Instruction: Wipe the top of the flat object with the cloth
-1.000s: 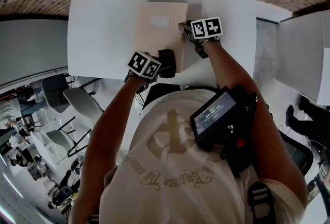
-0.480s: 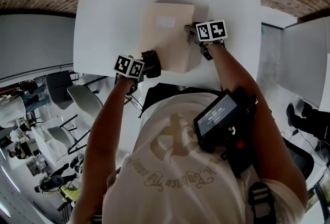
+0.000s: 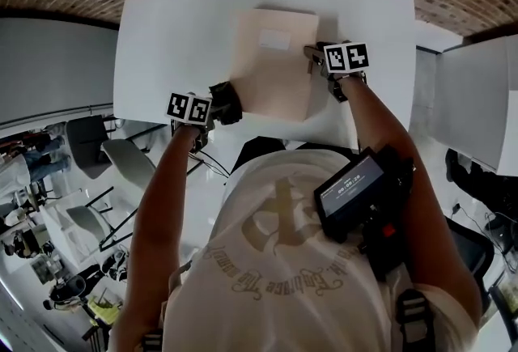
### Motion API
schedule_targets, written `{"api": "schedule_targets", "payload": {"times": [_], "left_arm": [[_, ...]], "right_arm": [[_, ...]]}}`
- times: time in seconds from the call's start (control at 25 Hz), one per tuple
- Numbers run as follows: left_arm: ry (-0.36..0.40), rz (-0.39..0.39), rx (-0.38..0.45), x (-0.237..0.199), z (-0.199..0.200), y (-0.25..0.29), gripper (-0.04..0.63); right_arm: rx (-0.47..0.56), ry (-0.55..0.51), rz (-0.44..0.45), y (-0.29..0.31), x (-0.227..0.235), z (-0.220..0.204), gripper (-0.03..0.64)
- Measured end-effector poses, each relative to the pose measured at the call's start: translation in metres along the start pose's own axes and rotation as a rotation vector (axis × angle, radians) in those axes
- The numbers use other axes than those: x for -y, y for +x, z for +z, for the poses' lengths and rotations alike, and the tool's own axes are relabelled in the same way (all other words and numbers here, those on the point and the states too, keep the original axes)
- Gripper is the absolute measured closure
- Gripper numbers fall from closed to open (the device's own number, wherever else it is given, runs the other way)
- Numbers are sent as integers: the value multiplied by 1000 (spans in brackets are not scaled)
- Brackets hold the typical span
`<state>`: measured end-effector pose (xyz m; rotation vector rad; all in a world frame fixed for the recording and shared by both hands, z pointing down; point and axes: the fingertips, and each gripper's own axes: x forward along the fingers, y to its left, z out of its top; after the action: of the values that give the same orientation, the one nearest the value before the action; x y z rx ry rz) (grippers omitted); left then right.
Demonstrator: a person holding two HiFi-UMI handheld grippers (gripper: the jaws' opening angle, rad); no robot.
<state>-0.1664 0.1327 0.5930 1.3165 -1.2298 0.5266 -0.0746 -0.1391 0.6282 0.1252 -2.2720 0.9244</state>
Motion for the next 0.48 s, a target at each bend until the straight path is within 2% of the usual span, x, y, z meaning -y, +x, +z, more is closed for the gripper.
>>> {"api": "schedule_targets", "payload": {"times": [0.24,0.48], "left_arm": [[-79,-78,61,-32,-3,-12,488],[-125,-63,122,-79,0,-21,492]], "right_arm": [[-15,-10,-43,1,0,1,402],[-49,-45,-88,5,3,1,407]]}}
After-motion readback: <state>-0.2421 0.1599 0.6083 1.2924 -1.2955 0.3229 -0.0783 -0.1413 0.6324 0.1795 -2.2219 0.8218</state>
